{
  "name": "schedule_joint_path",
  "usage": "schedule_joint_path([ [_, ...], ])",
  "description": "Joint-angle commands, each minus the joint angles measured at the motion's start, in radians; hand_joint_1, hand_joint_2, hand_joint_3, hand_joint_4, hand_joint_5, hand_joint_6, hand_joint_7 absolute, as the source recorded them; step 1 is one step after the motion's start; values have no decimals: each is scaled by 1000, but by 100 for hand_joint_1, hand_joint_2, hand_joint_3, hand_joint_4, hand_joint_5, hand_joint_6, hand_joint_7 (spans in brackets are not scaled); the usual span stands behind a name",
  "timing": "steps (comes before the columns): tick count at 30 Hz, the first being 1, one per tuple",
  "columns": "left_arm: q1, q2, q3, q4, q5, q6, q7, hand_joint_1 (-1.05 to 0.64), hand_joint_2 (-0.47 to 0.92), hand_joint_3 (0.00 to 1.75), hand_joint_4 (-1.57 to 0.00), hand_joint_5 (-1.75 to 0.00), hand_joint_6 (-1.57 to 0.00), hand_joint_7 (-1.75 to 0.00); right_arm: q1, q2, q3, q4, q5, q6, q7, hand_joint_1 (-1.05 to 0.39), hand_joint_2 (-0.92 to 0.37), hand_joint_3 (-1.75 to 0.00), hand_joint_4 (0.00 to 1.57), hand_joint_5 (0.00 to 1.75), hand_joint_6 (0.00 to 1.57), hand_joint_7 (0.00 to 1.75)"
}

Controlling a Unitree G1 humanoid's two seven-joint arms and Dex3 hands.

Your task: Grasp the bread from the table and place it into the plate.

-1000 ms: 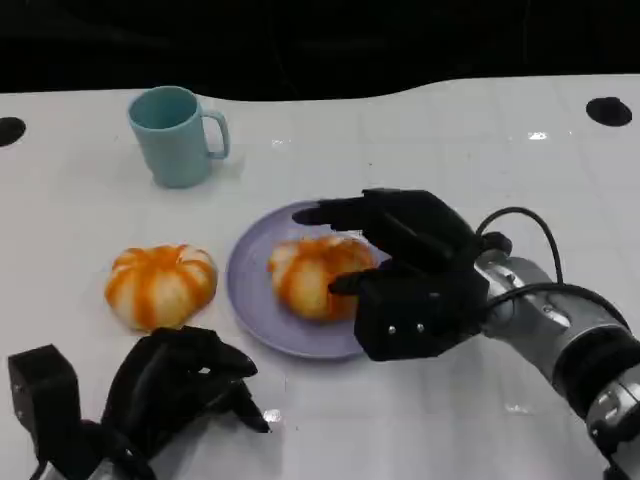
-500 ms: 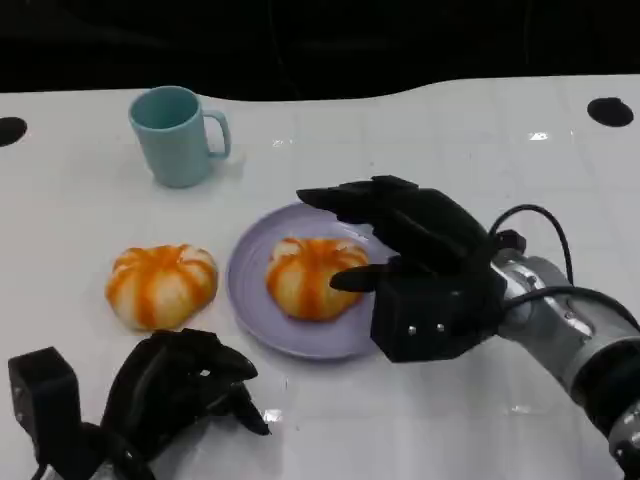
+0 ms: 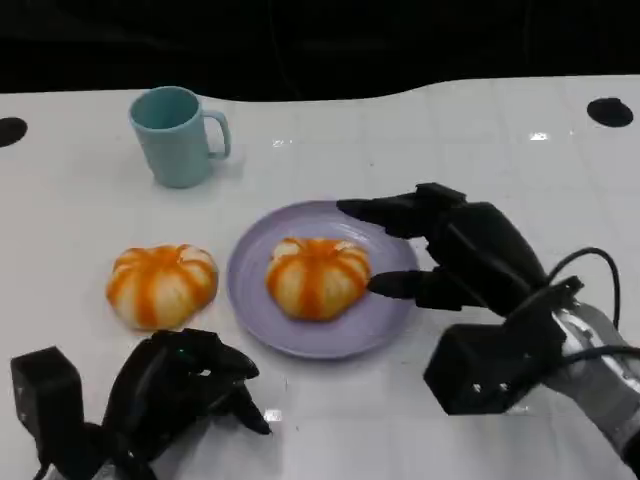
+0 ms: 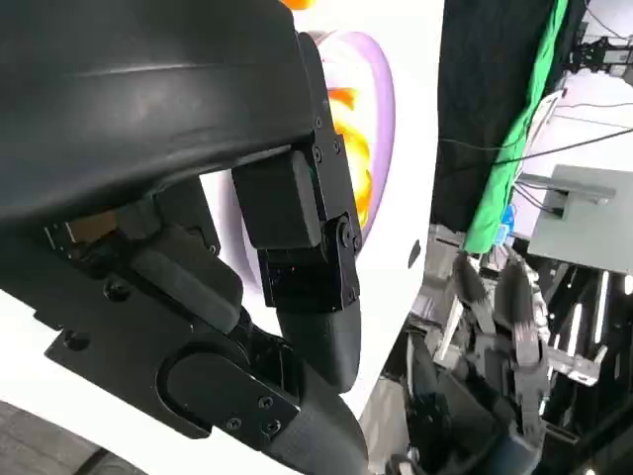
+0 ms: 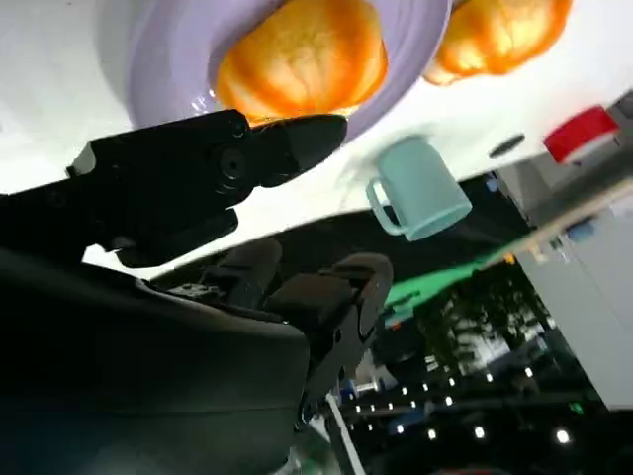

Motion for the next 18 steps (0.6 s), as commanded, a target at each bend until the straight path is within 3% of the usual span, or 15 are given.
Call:
schedule_joint_path([
  [1, -5, 9, 6, 7, 1, -6, 5, -105, 73, 0, -157, -59, -157, -20, 72, -55, -34, -69, 17, -59, -17, -16, -91, -4, 74, 97, 94, 32],
  [6, -7, 7, 6, 9, 1, -8, 6, -105, 73, 0, -157, -59, -157, -20, 155, -108, -73, -134, 54, -128, 9, -10, -89, -9, 85, 134, 108, 48],
  [7, -8, 7, 6, 9, 1, -8, 5, -105, 73, 0, -157, -59, -157, -20, 175, -119, -82, -151, 67, -133, 23, -9, -83, -25, 87, 144, 106, 62],
  [8, -8, 7, 6, 9, 2, -8, 5, -105, 73, 0, -157, -59, -157, -20, 189, -126, -88, -163, 76, -133, 34, -8, -70, -55, 88, 148, 102, 73],
  [10, -8, 6, 6, 7, 0, -5, 4, -105, 73, 0, -157, -59, -157, -20, 232, -147, -105, -208, 87, -121, 63, -8, -51, -97, 89, 153, 98, 88],
  [11, -9, 6, 6, 6, 0, -4, 3, -105, 73, 0, -157, -59, -157, -20, 253, -155, -112, -229, 98, -114, 83, -8, -48, -107, 89, 155, 97, 92],
  [15, -10, 7, 5, 9, 1, -6, 0, -105, 73, 0, -157, -59, -157, -20, 319, -182, -142, -287, 110, -123, 111, -9, -46, -119, 89, 166, 94, 108],
  [18, -10, 7, 4, 9, 1, -7, -3, -105, 73, 0, -157, -59, -157, -20, 362, -187, -159, -317, 107, -125, 115, -11, -42, -128, 90, 173, 85, 133],
])
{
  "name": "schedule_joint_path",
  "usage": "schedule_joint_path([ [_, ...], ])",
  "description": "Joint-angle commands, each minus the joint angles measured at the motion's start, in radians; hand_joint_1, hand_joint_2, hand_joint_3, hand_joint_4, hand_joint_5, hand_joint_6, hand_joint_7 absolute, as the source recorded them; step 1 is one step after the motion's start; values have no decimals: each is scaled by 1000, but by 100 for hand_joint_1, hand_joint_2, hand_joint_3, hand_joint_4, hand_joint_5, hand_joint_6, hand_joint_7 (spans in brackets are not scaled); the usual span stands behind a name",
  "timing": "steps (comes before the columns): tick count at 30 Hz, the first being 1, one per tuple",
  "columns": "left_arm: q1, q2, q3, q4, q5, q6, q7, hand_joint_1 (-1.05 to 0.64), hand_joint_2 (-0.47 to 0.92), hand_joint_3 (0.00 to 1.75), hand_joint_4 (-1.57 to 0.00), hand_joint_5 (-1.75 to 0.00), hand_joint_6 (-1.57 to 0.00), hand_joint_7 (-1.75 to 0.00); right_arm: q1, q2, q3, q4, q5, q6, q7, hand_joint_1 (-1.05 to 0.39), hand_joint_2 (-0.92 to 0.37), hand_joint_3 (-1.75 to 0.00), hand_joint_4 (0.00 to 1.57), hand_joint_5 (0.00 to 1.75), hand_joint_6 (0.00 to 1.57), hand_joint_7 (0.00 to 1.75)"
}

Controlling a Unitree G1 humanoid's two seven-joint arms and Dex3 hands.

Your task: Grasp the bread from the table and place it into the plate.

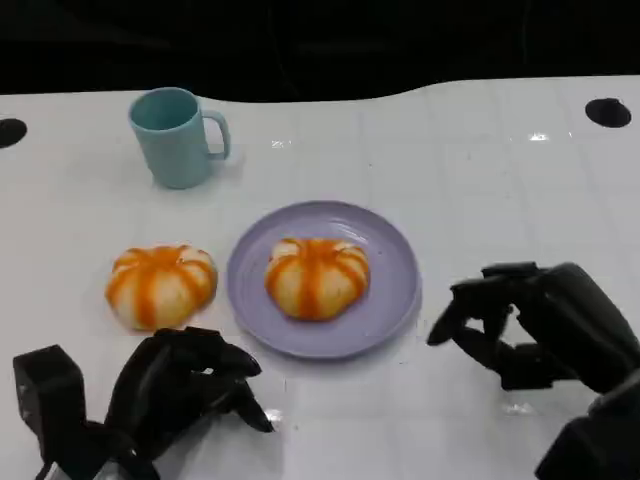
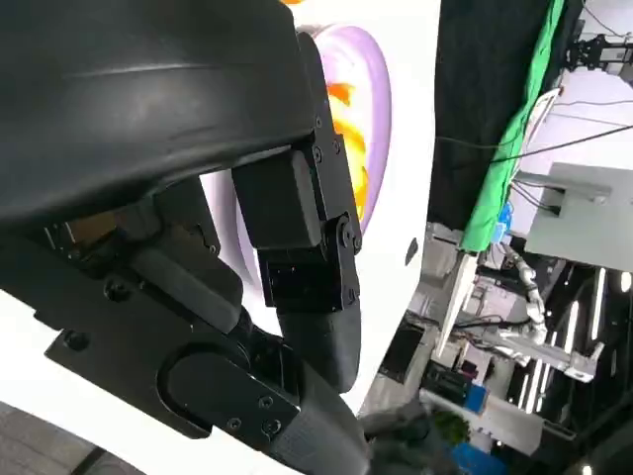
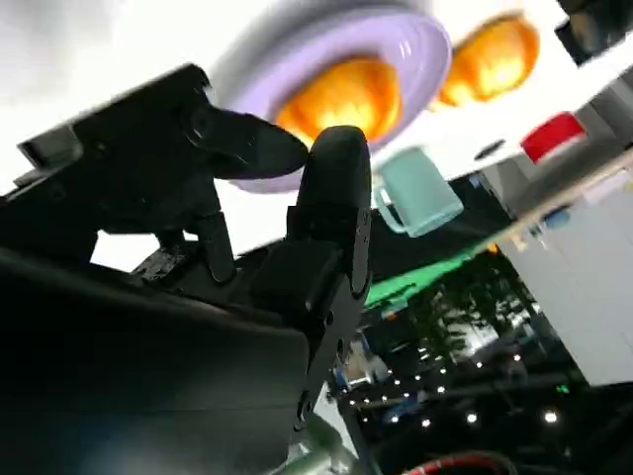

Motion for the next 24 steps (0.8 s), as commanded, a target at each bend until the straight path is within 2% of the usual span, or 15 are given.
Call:
schedule_joint_path([
  [1, -4, 12, 4, 5, 0, -4, -3, -105, 73, 0, -157, -59, -157, -20, 61, -27, -35, -49, 14, -11, 6, -12, -40, -130, 90, 174, 83, 140],
  [5, -4, 11, 4, 2, -5, 5, -8, -105, 73, 0, -157, -58, -157, -20, 104, -32, -49, -64, -8, -19, -2, -13, -37, -133, 91, 175, 78, 150],
  [11, -8, 14, 7, 5, -4, 5, -2, -105, 72, 0, -157, -58, -157, -20, 146, -36, -52, -52, -59, -13, -24, -12, -38, -130, 89, 175, 73, 157],
  [19, -13, 21, 10, 9, -9, 19, -8, -105, 72, 0, -157, -58, -157, -19, 114, -10, -36, 92, -124, -96, -180, -10, -37, -131, 89, 175, 69, 168],
  [24, -15, 27, 15, 15, -9, 10, -14, -105, 72, 0, -157, -58, -157, -19, 78, 4, -18, 165, -170, -120, -261, -10, -31, -139, 91, 175, 69, 173],
])
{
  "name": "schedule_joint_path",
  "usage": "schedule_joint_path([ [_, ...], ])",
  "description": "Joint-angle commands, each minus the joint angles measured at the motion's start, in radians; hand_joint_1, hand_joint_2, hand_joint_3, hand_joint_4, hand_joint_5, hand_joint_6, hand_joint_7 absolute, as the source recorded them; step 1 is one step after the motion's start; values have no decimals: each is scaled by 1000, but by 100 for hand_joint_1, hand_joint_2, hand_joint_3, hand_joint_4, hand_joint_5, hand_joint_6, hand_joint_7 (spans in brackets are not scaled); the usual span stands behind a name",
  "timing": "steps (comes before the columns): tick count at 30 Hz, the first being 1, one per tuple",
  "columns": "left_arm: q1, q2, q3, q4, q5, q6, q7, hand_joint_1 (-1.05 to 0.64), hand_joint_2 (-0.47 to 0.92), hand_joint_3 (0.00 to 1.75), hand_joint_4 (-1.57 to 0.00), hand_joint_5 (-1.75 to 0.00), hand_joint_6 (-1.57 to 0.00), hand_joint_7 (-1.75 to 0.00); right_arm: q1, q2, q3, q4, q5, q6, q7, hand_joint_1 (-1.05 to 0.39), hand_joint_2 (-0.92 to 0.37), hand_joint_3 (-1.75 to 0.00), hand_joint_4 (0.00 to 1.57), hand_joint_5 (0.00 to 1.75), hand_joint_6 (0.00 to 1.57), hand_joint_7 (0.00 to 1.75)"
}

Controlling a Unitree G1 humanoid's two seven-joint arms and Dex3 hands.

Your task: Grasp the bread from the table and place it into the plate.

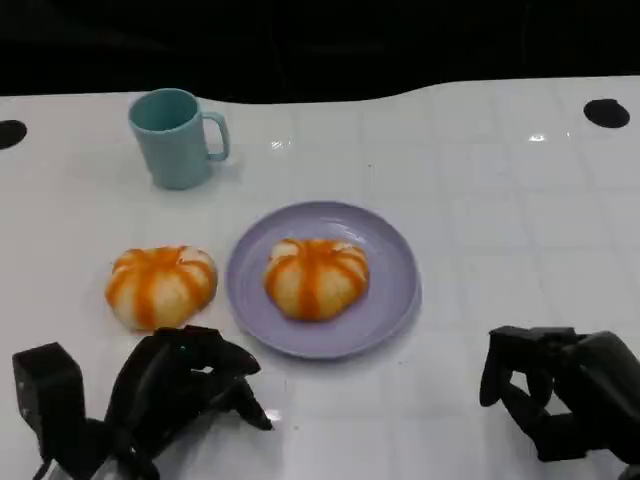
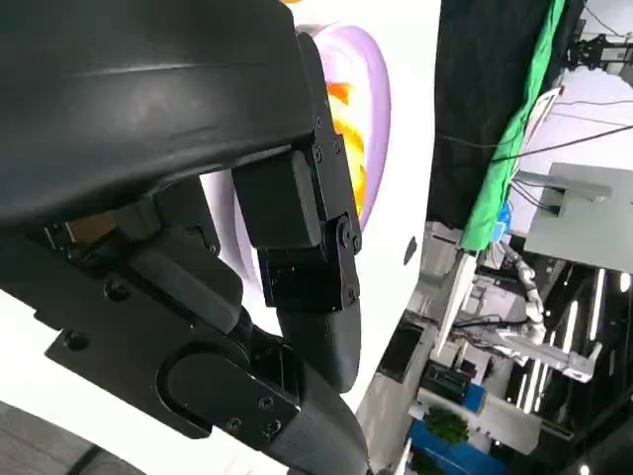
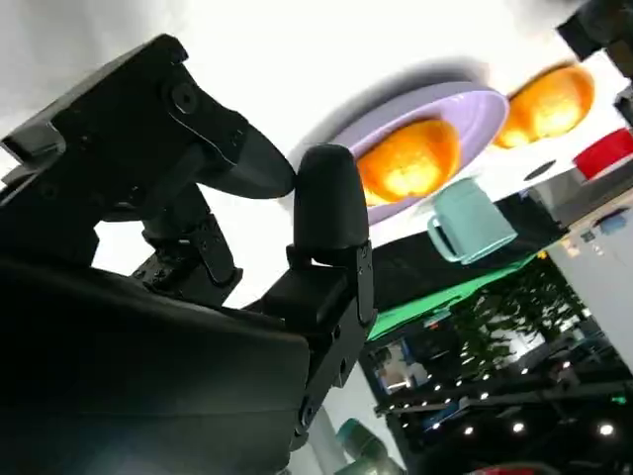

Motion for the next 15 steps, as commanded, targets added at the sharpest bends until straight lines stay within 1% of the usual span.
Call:
schedule_joint_path([
  [1, -8, 25, 12, 13, -5, -4, -13, -105, 72, 0, -157, -58, -157, -19, -41, 4, 13, 55, -32, -24, -64, -10, -30, -139, 91, 175, 70, 173],
  [5, -12, 30, 13, 22, 0, -11, -14, -105, 73, 0, -157, -58, -157, -19, -53, 7, 23, 73, -39, -17, -84, -12, -30, -140, 92, 175, 70, 173],
  [9, -17, 29, 15, 33, -3, -16, -20, -105, 73, 0, -157, -57, -157, -19, -63, 6, 27, 89, -34, -28, -102, -11, -29, -140, 92, 175, 70, 173],
  [15, -15, 26, 13, 30, 3, -23, -14, -105, 73, 0, -157, -57, -157, -19, -61, 1, 29, 82, -31, -24, -98, -12, -30, -140, 92, 175, 69, 171],
])
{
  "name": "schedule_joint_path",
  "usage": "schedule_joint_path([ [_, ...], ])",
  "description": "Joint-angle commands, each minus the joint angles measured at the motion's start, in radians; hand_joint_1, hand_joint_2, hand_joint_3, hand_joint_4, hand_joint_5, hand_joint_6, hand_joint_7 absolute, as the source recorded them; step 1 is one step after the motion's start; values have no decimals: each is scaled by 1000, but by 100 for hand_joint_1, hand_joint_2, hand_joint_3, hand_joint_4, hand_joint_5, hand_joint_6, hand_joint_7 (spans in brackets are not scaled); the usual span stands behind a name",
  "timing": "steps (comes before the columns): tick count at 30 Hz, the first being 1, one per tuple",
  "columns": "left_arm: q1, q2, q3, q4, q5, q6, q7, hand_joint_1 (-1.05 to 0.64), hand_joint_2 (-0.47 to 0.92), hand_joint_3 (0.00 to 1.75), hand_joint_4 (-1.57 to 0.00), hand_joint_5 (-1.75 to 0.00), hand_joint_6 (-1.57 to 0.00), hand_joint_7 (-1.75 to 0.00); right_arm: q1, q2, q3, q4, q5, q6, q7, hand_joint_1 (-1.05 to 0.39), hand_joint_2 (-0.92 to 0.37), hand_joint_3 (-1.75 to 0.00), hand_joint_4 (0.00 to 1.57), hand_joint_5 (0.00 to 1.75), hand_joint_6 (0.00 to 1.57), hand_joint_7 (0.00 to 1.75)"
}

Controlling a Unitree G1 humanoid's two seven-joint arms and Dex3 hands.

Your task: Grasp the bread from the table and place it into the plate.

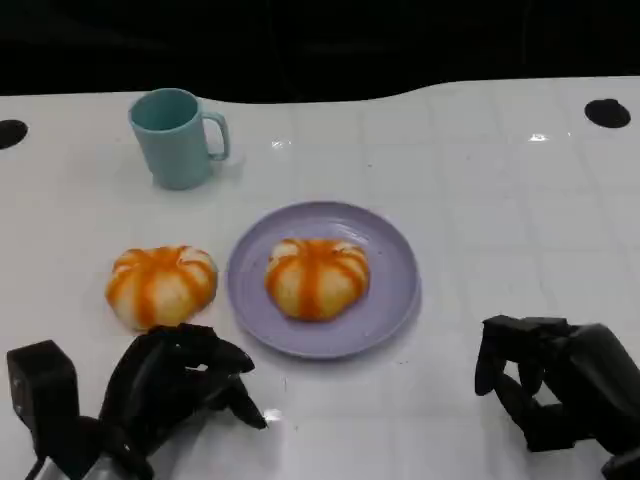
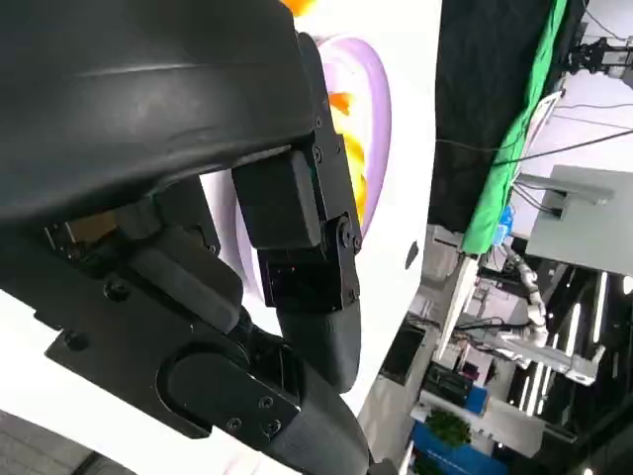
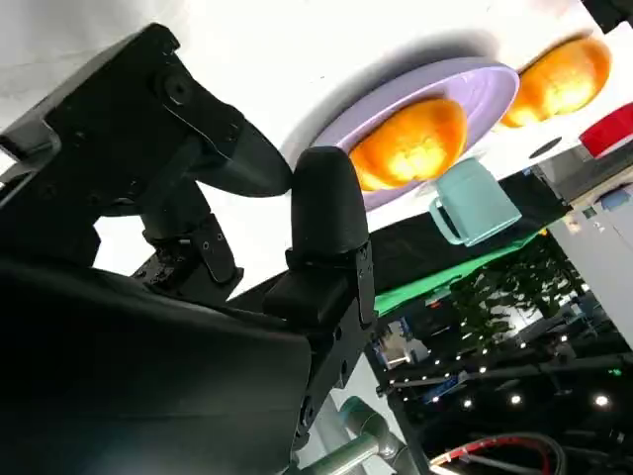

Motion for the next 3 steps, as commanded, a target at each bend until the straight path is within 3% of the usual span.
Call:
schedule_joint_path([
  [1, 0, 14, 5, 1, 1, -10, -5, -105, 73, 0, -157, -57, -157, -19, -3, -16, -2, -1, 9, -9, -4, -12, -30, -139, 92, 175, 69, 171],
  [3, 1, 13, 4, -2, 0, -8, -6, -105, 73, 0, -157, -57, -157, -19, -3, -18, -1, -2, 6, -8, -2, -12, -30, -139, 92, 175, 69, 171],
])
